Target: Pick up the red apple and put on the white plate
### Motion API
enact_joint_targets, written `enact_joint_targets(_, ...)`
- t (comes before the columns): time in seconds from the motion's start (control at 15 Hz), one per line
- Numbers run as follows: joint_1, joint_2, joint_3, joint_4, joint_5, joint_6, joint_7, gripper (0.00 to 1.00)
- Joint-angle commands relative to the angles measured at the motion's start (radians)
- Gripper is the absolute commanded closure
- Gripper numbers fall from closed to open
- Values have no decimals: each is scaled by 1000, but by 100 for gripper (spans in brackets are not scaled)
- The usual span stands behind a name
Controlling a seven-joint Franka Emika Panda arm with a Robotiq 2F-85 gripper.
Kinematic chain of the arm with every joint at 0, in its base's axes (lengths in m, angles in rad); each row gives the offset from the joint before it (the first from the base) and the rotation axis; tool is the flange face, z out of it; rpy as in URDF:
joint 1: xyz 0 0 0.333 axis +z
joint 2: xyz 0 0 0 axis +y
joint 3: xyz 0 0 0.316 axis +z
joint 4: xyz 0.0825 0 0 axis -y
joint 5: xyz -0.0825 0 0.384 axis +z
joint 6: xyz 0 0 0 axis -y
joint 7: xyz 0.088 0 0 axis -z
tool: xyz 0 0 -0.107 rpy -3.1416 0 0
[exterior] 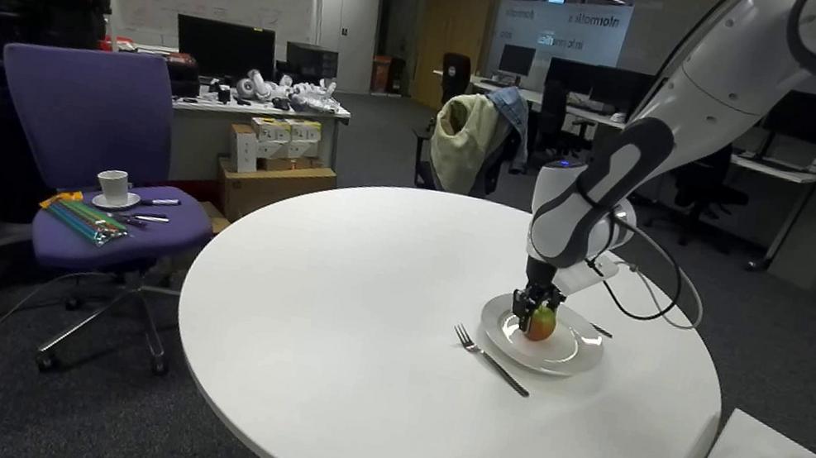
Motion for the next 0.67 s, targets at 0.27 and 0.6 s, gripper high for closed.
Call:
enact_joint_targets(0.27,-23,-4,12,13,23,-18,-42,0)
enact_joint_targets(0.6,-20,-11,10,9,21,-19,-39,0)
